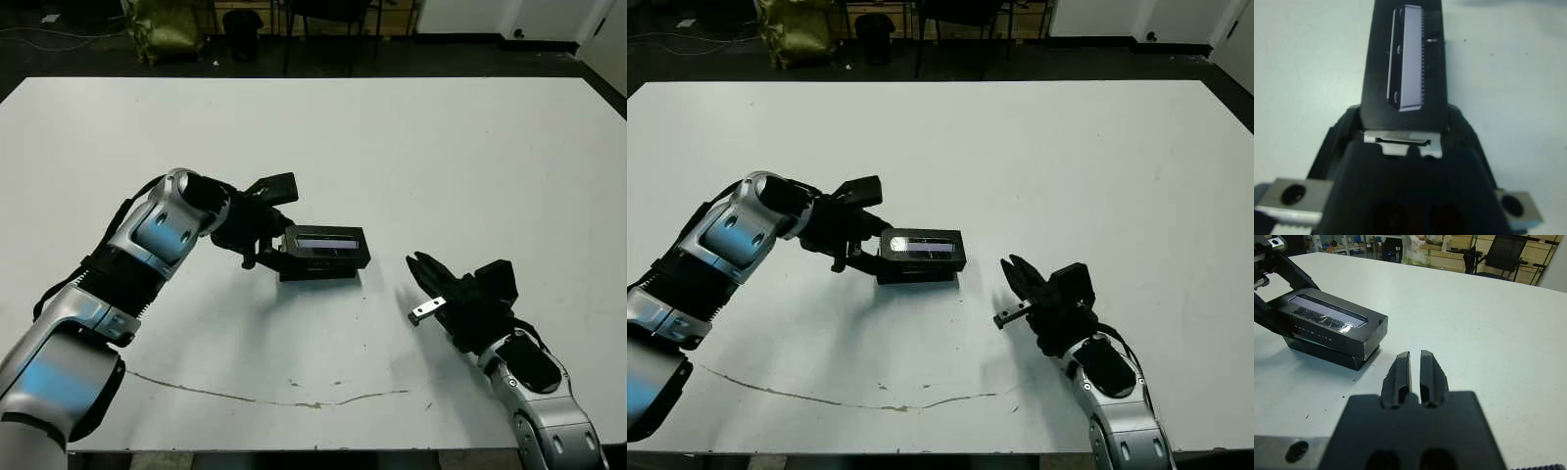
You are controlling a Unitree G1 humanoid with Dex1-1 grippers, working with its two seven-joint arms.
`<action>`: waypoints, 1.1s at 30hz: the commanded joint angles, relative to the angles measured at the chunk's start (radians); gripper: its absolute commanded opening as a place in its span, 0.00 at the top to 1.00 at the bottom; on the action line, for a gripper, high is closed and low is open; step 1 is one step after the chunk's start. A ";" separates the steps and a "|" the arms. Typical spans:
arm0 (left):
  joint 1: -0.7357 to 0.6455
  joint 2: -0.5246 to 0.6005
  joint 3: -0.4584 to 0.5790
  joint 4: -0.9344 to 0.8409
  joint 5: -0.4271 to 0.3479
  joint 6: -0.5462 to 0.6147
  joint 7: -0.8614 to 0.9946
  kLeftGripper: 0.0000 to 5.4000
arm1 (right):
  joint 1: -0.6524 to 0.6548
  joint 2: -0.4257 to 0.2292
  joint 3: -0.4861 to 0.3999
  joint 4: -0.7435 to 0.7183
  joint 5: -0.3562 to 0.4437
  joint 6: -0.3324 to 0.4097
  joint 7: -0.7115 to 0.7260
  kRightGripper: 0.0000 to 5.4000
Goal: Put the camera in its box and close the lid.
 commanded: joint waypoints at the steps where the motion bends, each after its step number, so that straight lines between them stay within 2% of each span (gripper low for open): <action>1: 0.001 0.021 -0.023 0.000 0.025 0.018 -0.009 0.55 | 0.011 -0.001 0.001 0.012 0.005 0.009 -0.003 1.00; 16: -0.051 0.039 -0.045 -0.003 0.049 0.011 -0.062 0.55 | 0.010 0.008 0.011 0.024 0.006 -0.001 -0.009 1.00; 26: -0.098 0.025 -0.050 0.032 0.049 0.052 -0.084 0.55 | 0.014 0.011 0.013 0.028 0.011 0.003 -0.008 1.00; 33: -0.096 0.012 -0.058 0.064 0.050 0.013 -0.084 0.55 | 0.021 0.010 0.017 0.024 0.001 -0.001 -0.010 1.00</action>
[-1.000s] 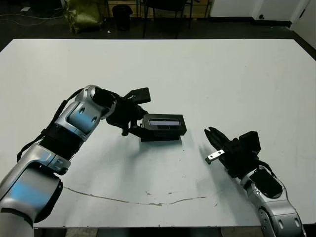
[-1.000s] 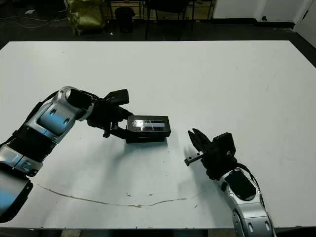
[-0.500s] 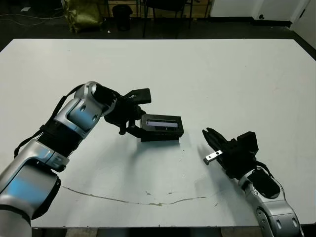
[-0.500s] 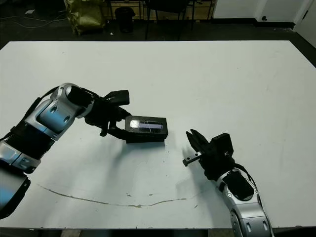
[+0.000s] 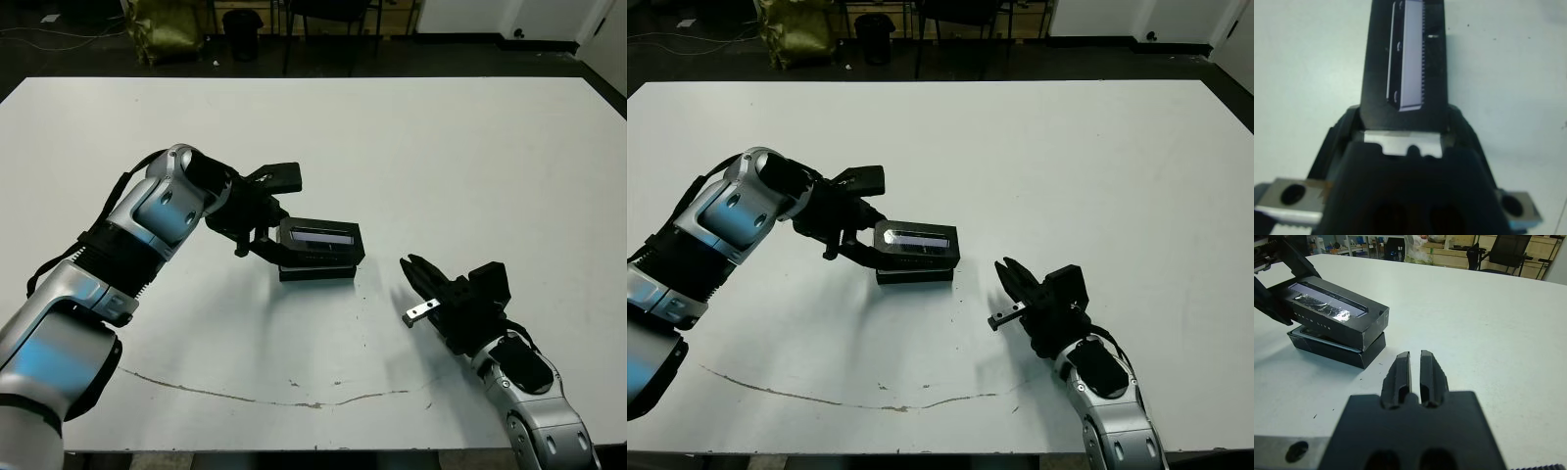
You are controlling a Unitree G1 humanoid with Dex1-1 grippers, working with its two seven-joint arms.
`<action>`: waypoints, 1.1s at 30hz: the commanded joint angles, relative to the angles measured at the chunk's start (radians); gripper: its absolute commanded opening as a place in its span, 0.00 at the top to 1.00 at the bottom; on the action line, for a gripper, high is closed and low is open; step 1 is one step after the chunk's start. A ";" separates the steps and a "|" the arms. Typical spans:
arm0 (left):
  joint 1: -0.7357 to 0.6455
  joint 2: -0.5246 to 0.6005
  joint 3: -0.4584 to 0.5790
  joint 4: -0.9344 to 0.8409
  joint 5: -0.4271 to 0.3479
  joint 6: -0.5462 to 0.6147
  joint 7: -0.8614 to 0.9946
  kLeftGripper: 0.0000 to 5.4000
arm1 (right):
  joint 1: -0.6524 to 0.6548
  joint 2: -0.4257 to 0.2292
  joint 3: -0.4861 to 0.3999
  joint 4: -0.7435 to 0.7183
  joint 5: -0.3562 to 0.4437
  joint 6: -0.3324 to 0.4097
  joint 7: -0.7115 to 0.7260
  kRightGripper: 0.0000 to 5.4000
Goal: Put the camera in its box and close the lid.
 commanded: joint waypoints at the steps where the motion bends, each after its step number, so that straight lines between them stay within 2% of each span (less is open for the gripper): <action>1: 0.002 -0.004 -0.018 0.021 0.015 -0.016 -0.004 0.55 | 0.018 -0.006 0.000 0.010 -0.007 0.003 -0.008 1.00; 19: 0.021 -0.005 -0.053 0.027 0.023 -0.022 -0.018 0.55 | 0.024 -0.004 -0.001 0.006 -0.013 0.005 -0.012 1.00; 33: 0.018 0.007 -0.062 -0.010 0.050 0.030 -0.016 0.55 | 0.027 -0.002 -0.002 0.011 -0.009 -0.003 -0.009 1.00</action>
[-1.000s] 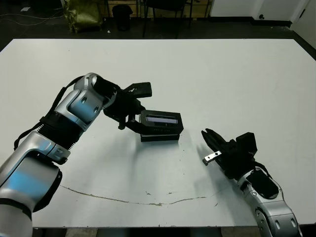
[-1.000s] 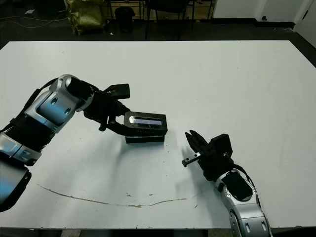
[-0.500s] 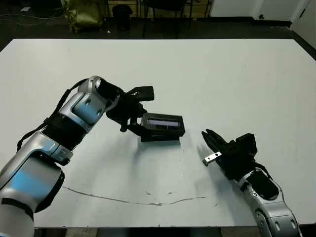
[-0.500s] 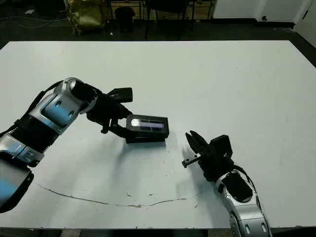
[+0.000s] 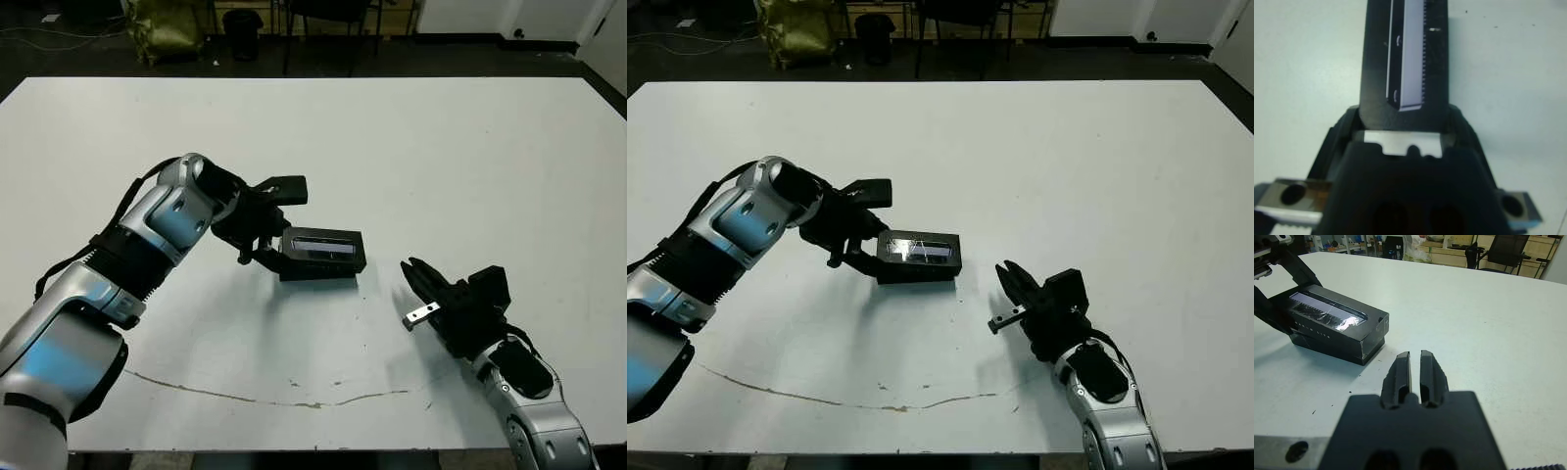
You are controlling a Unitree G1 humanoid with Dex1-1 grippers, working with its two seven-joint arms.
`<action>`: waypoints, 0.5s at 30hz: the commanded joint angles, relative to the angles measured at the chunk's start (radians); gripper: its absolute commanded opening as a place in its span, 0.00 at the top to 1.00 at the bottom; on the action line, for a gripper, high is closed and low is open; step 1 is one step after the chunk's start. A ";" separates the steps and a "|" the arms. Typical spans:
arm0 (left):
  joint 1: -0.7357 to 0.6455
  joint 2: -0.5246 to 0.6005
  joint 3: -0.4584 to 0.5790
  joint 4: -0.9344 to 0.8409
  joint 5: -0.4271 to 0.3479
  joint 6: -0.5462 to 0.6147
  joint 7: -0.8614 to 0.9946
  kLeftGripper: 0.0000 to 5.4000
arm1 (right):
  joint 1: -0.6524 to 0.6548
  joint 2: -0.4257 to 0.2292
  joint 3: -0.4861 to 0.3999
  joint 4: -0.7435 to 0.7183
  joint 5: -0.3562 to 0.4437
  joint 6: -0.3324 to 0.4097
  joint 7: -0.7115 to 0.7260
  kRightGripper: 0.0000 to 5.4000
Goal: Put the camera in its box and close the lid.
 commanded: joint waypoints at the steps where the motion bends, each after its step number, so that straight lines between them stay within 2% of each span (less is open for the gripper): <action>1: 0.016 0.017 -0.012 0.001 0.011 0.029 -0.014 0.55 | 0.014 -0.006 -0.001 0.010 -0.002 0.007 -0.005 1.00; 11: 0.021 0.013 -0.021 -0.013 0.011 0.076 -0.010 0.55 | 0.020 -0.007 0.003 0.003 -0.009 0.004 -0.007 1.00; 15: 0.010 0.003 -0.023 -0.021 0.012 0.135 -0.001 0.55 | 0.020 -0.004 0.002 0.006 -0.004 0.005 -0.006 1.00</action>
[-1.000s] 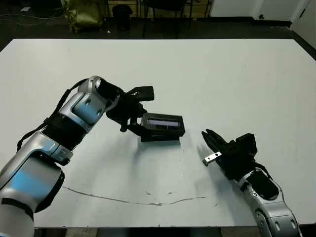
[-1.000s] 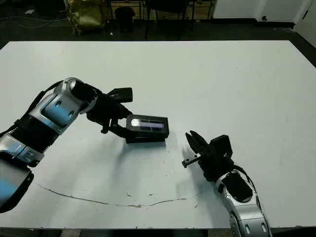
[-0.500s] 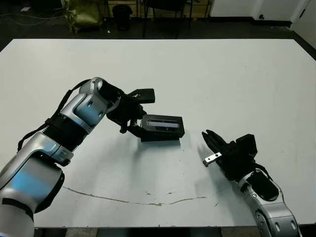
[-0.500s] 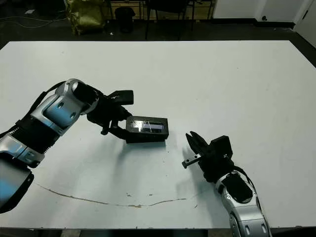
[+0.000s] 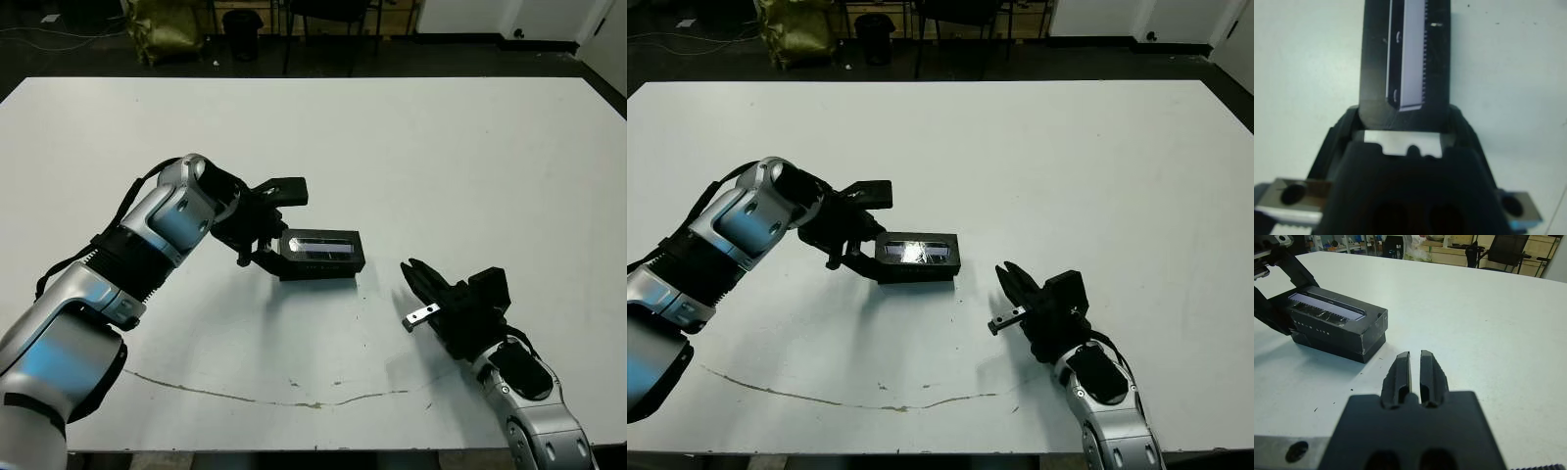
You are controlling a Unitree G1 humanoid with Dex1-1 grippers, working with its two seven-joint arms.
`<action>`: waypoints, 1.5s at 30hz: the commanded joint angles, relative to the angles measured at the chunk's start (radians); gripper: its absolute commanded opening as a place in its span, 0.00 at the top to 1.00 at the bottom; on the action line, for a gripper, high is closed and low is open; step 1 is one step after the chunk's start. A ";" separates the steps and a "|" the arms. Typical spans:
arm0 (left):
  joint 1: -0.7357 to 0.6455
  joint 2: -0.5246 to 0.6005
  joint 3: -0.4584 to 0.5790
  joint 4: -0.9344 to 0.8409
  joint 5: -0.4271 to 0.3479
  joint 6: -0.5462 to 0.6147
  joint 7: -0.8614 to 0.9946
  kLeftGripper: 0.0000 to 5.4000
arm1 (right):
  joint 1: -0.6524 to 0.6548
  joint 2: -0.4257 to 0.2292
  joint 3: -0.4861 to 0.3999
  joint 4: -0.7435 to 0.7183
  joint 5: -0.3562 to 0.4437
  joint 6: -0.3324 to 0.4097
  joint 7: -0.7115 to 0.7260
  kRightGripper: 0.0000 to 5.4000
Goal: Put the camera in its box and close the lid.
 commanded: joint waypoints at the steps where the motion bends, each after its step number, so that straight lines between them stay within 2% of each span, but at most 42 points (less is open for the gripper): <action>1: 0.006 0.002 -0.017 -0.001 0.012 0.044 0.004 0.55 | 0.012 -0.006 -0.001 0.006 -0.002 0.011 -0.007 1.00; 10: -0.034 -0.003 -0.038 0.000 0.020 0.069 -0.001 0.55 | 0.010 0.002 0.000 0.011 0.005 0.011 -0.006 1.00; 30: -0.027 0.007 -0.051 0.040 0.070 -0.032 0.014 0.55 | 0.010 0.000 0.002 0.008 0.002 0.012 -0.005 1.00; 45: -0.095 0.001 -0.060 0.146 0.094 -0.090 -0.019 0.55 | 0.017 0.004 0.010 0.007 -0.003 0.013 -0.017 1.00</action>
